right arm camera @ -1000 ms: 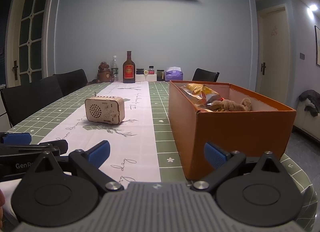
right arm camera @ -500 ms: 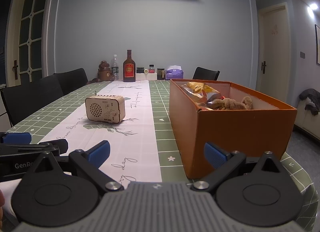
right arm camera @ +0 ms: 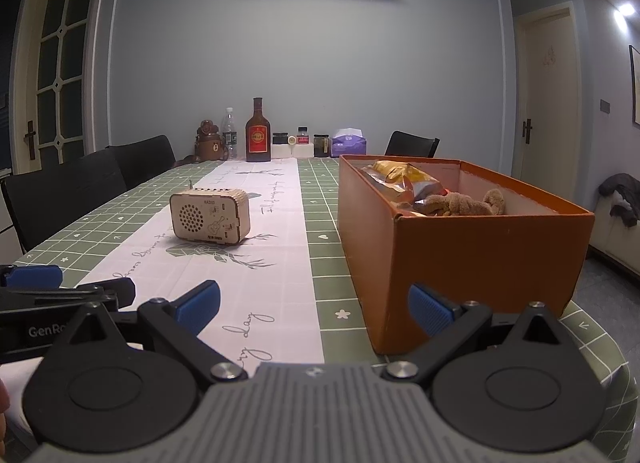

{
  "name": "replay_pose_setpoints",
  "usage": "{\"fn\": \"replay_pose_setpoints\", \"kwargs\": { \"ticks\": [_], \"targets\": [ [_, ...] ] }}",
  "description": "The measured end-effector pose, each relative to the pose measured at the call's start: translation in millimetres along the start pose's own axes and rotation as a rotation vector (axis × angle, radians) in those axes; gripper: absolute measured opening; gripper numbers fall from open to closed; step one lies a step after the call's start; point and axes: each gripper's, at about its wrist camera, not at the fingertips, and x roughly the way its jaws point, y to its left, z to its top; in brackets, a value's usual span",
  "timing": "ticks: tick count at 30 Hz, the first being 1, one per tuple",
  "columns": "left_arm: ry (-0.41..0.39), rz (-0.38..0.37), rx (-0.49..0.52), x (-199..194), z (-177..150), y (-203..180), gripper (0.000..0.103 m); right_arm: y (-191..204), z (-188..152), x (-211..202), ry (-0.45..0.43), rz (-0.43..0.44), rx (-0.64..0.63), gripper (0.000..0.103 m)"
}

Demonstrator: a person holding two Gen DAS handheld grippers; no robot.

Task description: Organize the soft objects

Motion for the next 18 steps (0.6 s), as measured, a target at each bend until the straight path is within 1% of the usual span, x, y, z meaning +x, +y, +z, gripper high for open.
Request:
{"fn": "replay_pose_setpoints", "kwargs": {
  "ticks": [18],
  "targets": [
    [0.001,-0.001,-0.004,0.2,-0.7,1.7,0.093,0.1,-2.6,2.4,0.011,0.005,0.001,0.099]
  ]
}}
